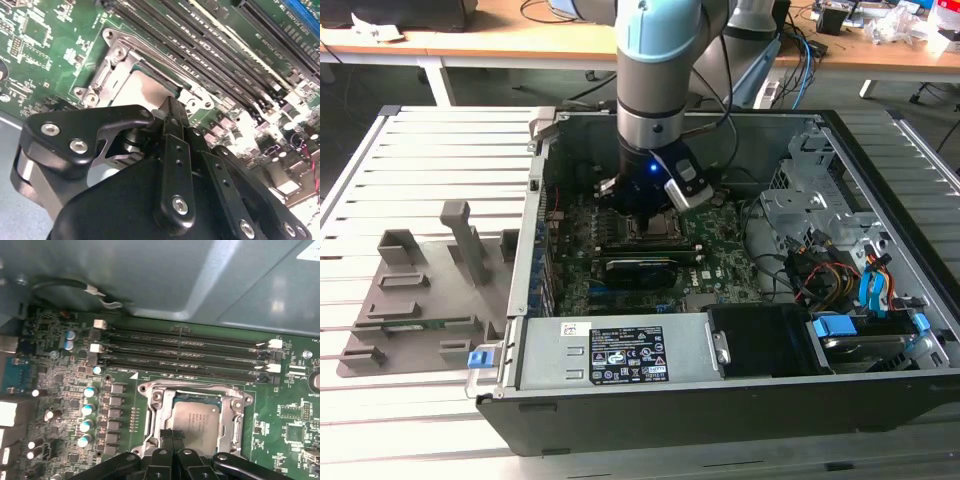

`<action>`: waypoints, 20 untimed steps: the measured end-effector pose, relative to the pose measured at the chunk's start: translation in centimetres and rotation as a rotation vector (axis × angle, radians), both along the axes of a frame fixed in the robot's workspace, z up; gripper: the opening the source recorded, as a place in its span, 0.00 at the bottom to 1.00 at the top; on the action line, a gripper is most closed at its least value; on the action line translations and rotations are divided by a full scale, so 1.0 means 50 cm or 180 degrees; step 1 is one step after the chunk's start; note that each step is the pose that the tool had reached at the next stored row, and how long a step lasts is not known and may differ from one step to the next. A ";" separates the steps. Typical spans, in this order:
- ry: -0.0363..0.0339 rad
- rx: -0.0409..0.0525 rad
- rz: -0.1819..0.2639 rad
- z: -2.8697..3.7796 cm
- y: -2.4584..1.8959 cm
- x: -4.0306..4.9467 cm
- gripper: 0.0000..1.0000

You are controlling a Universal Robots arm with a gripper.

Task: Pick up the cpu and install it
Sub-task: 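Install the second cpu locking lever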

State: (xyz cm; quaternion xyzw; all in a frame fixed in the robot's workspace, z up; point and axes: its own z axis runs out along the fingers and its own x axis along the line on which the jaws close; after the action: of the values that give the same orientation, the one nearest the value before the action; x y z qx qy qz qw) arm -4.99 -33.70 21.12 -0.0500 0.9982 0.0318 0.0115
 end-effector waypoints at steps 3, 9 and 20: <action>0.0001 -0.0046 0.0000 0.001 0.0086 0.008 0.11; 0.0000 -0.0065 0.0000 0.028 0.0125 0.010 0.11; 0.0000 -0.0079 0.0000 0.111 0.0151 0.010 0.11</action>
State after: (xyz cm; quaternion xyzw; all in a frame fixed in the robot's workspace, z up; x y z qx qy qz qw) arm -4.51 -32.94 26.68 -0.0501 0.9985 0.0194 0.0108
